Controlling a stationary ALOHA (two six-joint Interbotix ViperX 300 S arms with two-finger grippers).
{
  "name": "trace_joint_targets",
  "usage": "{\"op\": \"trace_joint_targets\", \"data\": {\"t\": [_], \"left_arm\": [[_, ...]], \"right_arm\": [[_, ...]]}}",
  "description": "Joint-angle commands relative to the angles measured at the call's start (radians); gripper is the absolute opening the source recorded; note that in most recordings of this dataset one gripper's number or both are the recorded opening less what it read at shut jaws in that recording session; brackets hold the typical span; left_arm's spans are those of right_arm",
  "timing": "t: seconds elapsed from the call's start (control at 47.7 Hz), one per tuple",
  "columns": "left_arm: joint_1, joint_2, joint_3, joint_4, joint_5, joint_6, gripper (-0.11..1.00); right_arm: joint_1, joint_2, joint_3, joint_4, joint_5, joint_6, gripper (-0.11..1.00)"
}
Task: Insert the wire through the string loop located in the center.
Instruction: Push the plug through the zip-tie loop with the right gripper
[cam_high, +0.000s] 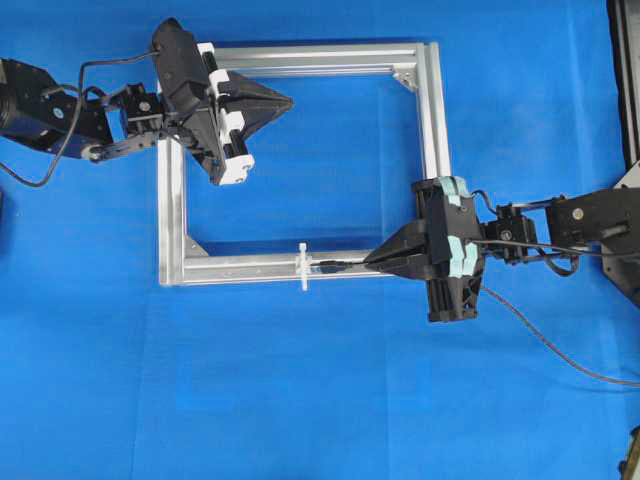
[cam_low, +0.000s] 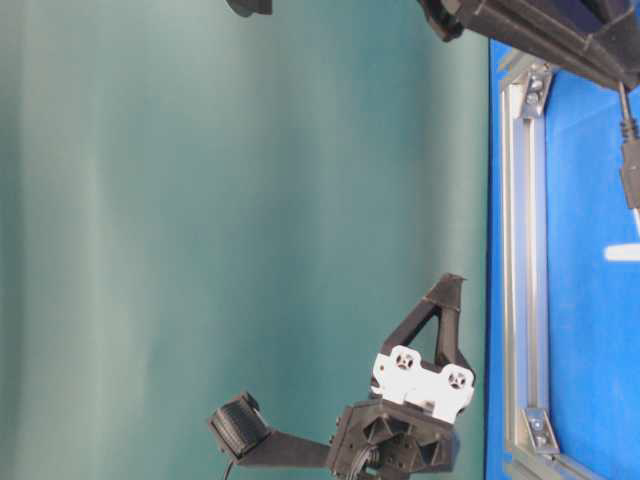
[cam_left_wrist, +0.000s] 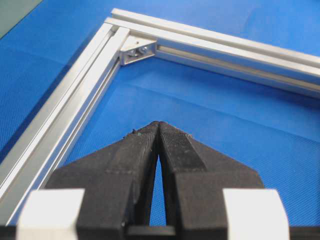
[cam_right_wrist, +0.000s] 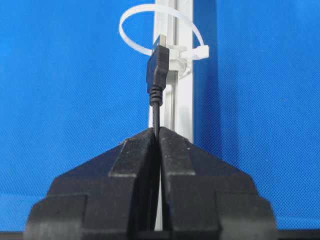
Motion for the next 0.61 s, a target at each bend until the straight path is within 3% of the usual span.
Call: {"op": "trace_joint_targets", "data": {"t": [0.0, 0.587], "left_arm": [[-0.002, -0.032, -0.008, 0.003, -0.005, 0.002, 0.00], [-0.002, -0.032, -0.008, 0.003, -0.006, 0.002, 0.00]], "right_arm": [[-0.002, -0.020, -0.006, 0.002, -0.011, -0.002, -0.03], [-0.002, -0.003, -0.020, 0.002, -0.038, -0.002, -0.03]]}}
